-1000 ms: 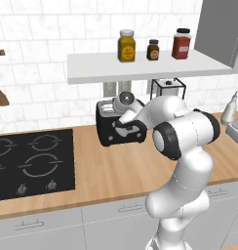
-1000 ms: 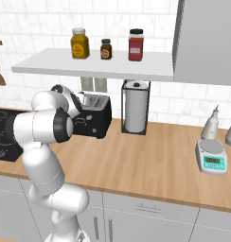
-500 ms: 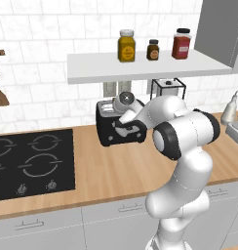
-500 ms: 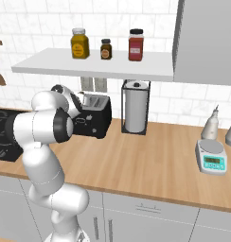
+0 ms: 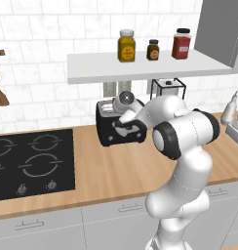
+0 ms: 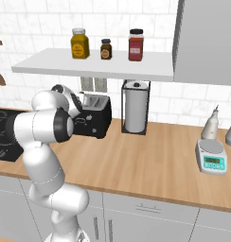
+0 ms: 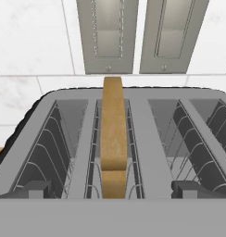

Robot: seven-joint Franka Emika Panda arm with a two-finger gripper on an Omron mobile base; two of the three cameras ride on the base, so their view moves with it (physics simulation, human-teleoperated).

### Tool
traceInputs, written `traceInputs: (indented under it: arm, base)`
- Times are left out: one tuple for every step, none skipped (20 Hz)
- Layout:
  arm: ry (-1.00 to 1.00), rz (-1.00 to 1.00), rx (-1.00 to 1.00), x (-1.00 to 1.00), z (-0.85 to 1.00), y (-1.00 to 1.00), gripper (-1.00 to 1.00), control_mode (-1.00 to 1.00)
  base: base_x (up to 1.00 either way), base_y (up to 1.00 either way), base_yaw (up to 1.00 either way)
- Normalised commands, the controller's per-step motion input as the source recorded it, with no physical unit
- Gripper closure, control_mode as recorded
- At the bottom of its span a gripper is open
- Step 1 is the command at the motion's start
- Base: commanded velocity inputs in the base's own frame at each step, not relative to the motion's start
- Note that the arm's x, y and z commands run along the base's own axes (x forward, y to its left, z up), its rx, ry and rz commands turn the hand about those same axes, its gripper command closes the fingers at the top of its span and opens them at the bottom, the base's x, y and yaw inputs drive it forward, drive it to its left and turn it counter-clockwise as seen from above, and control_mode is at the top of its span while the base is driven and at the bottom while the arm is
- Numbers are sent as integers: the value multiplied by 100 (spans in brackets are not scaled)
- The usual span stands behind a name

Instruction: Start the toaster. Once the lever pops up, take the bread to the plate on the dining counter.

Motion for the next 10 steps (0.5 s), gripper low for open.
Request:
traceInputs:
  arm:
    - [0,0,0,16,0,0,-100,-100]
    - [0,0,0,17,0,0,-100,-100]
    - [0,0,0,19,0,0,-100,-100]
    - [0,0,0,18,0,0,-100,-100]
    - [0,0,0,17,0,0,-100,-100]
    - [0,0,0,11,0,0,-100,-100]
    - [0,0,0,8,0,0,-100,-100]
    - [0,0,0,13,0,0,-100,-100]
    - [0,0,0,15,0,0,-100,-100]
    - [0,0,0,9,0,0,-100,-100]
  base:
    - [0,0,0]
    - [0,0,0]
    - [0,0,0]
    - [0,0,0]
    - [0,0,0]
    - [0,0,0]
    - [0,0,0]
    - [0,0,0]
    - [0,0,0]
    - [0,0,0]
